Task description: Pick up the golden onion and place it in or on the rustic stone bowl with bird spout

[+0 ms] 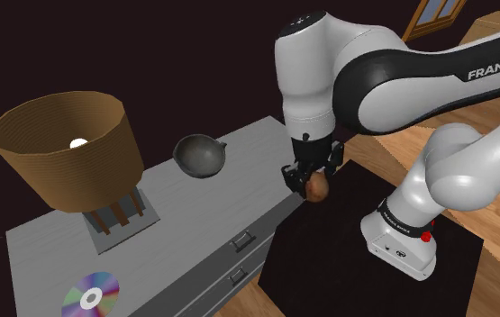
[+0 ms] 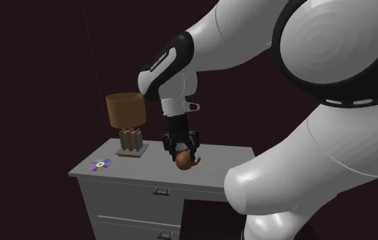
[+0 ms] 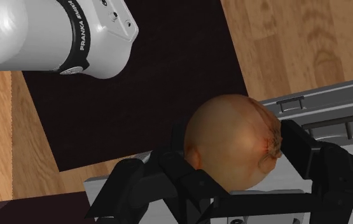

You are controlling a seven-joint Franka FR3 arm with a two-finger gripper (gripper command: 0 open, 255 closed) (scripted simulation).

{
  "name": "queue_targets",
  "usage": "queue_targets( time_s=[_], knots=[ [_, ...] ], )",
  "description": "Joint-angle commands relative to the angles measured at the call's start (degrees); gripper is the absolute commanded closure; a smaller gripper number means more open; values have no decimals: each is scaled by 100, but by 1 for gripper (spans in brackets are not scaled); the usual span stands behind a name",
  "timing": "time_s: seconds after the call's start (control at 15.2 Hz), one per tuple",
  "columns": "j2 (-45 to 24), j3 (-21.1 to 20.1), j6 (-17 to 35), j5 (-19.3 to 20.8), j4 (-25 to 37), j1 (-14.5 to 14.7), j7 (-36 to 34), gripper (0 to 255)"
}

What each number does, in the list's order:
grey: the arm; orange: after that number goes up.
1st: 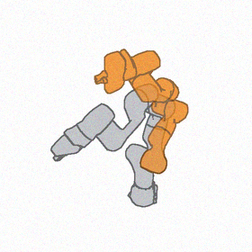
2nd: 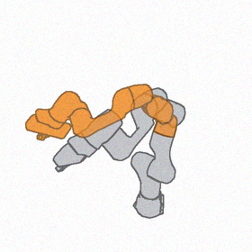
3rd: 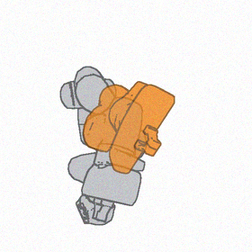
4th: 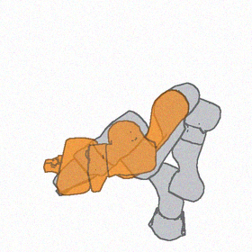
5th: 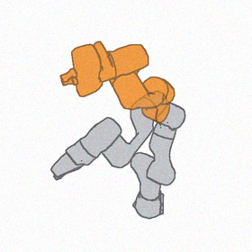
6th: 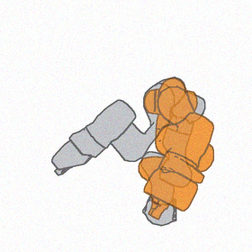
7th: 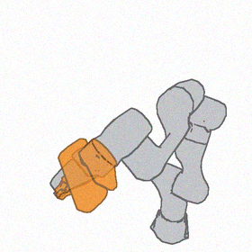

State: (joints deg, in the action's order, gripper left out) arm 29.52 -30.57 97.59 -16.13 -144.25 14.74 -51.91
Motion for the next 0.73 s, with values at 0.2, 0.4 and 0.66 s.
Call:
queue_targets(
  time_s=[0.2, 0.4, 0.66],
  knots=[
    [-653, -4, 20, 340, 607, -290, -7, 255],
    [-1340, -31, 83, 686, 1187, -529, -58, 255],
    [-2264, -50, 52, 1168, 2046, -744, -182, 255]
  ],
)
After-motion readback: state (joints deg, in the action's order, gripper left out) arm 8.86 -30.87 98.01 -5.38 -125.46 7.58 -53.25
